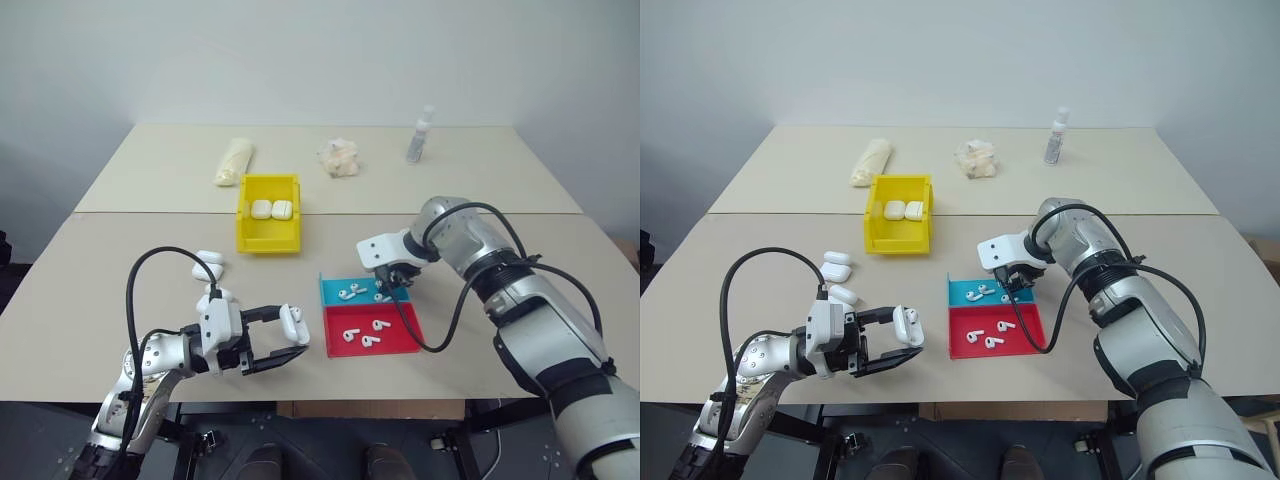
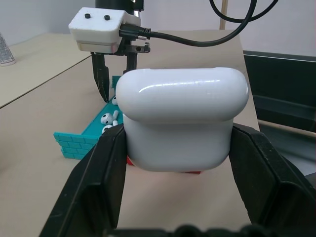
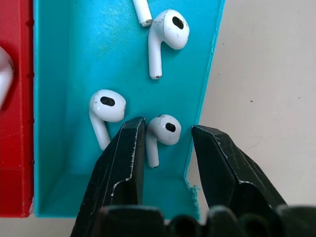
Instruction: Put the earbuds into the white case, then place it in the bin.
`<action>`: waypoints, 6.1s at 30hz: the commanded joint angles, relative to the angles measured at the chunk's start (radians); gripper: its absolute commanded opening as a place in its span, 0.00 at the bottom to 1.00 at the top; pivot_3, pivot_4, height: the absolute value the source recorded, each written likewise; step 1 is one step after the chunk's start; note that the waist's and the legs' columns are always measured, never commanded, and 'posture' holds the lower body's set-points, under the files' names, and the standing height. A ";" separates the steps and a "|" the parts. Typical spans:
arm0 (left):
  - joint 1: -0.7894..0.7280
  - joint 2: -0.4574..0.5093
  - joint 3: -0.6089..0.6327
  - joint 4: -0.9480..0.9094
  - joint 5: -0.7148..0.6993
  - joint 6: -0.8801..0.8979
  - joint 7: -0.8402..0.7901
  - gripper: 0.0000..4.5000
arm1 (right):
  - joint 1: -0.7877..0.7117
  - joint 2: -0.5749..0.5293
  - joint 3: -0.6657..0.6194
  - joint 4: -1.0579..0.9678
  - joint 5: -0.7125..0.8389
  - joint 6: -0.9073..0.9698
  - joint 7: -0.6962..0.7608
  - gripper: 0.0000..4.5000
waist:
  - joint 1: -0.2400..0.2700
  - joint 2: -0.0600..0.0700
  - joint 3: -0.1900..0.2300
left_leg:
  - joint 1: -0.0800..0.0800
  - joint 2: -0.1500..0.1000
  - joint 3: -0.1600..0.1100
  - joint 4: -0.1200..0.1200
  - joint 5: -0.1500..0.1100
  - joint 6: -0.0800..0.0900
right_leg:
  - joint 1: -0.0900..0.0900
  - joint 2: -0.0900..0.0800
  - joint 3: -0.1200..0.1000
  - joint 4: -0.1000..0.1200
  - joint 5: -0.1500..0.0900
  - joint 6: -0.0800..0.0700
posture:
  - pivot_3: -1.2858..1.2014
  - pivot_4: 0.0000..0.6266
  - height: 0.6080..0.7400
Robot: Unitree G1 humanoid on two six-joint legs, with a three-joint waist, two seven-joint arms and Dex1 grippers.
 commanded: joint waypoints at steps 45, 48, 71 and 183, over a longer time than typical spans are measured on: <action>-0.033 -0.007 -0.010 -0.010 -0.004 -0.024 -0.001 0.62 | 0.040 -0.031 -0.058 -0.097 -0.022 0.031 0.007 0.16 | 0.001 0.000 0.000 | 0.001 0.000 0.000 0.000 0.000 0.000 | 0.001 0.000 0.000 0.000 0.000 0.000 | 0.52 0.24 1.00; -0.059 -0.016 -0.010 -0.005 -0.020 -0.020 -0.008 0.62 | 0.051 -0.052 -0.119 -0.197 0.022 0.098 0.003 0.16 | 0.002 0.000 0.000 | 0.001 0.000 0.000 0.000 0.000 0.000 | 0.001 0.000 0.000 0.000 0.000 0.000 | 0.52 0.24 1.00; -0.406 -0.220 -0.096 0.089 -0.153 0.060 -0.114 0.62 | 0.554 0.155 -1.229 -1.682 1.135 1.350 -0.297 0.16 | 0.023 0.001 0.001 | -0.002 -0.001 -0.004 0.002 -0.001 0.001 | 0.003 0.000 -0.002 -0.001 0.000 0.001 | 0.52 0.24 1.00; -0.947 -0.431 0.092 1.080 0.490 -0.198 1.107 0.69 | 0.630 -0.393 -0.794 -1.577 1.281 0.897 -0.787 0.00 | 0.030 -0.002 0.001 | -0.006 -0.002 -0.004 0.004 -0.001 0.002 | 0.002 -0.001 -0.004 -0.003 0.001 0.002 | 0.52 0.24 1.00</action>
